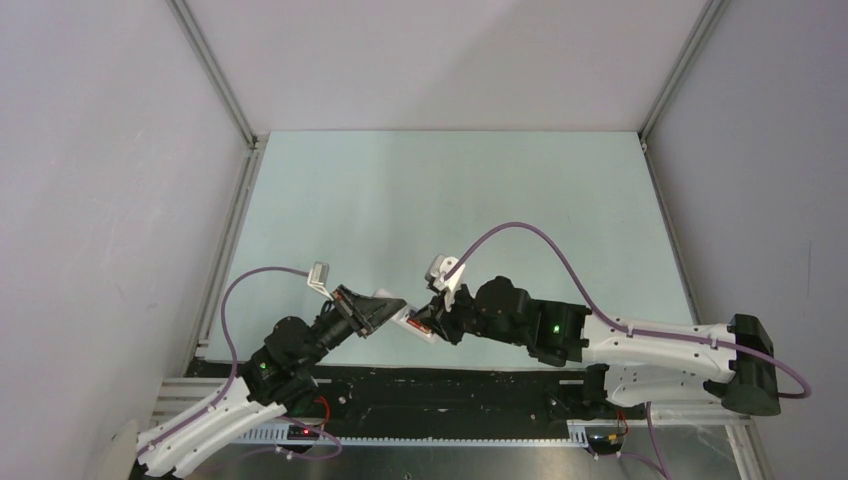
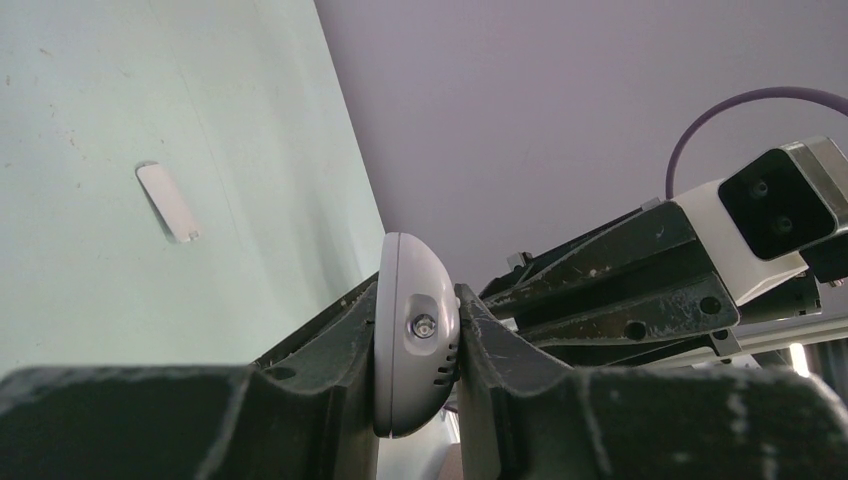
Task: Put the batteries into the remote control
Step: Load the battery into the remote control.
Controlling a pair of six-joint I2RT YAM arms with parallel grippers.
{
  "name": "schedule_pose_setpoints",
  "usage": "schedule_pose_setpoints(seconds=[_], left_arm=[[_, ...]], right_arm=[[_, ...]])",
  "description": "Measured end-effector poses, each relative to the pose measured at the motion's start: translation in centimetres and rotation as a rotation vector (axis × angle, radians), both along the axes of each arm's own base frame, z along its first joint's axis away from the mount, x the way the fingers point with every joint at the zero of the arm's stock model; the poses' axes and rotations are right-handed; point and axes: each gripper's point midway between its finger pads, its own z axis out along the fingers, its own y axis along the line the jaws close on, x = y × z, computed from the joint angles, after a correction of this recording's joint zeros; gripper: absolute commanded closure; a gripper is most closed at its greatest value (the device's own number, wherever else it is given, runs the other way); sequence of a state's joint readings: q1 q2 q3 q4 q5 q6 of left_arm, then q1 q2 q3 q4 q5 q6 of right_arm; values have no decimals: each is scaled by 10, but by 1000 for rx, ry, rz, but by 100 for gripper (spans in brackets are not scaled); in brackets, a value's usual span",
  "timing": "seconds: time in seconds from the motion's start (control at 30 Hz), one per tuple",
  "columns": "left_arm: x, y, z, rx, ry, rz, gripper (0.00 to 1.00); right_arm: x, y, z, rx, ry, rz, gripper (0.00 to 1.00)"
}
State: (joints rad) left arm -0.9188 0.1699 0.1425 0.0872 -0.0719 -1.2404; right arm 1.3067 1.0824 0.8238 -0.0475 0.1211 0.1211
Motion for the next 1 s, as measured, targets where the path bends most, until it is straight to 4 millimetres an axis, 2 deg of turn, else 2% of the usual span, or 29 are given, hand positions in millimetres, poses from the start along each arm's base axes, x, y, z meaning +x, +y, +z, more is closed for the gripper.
schedule_pose_setpoints(seconds=[0.43,0.7,1.0], left_arm=[[0,0,1,-3,1,0,100],[0,0,3,-15,2,0,100],[1,-1,4,-21,7,-1,100]], right_arm=[[-5,1,0,4,11,27,79],[-6,-1,4,13,10,30,63],[-6,-4,9,22,3,27,57]])
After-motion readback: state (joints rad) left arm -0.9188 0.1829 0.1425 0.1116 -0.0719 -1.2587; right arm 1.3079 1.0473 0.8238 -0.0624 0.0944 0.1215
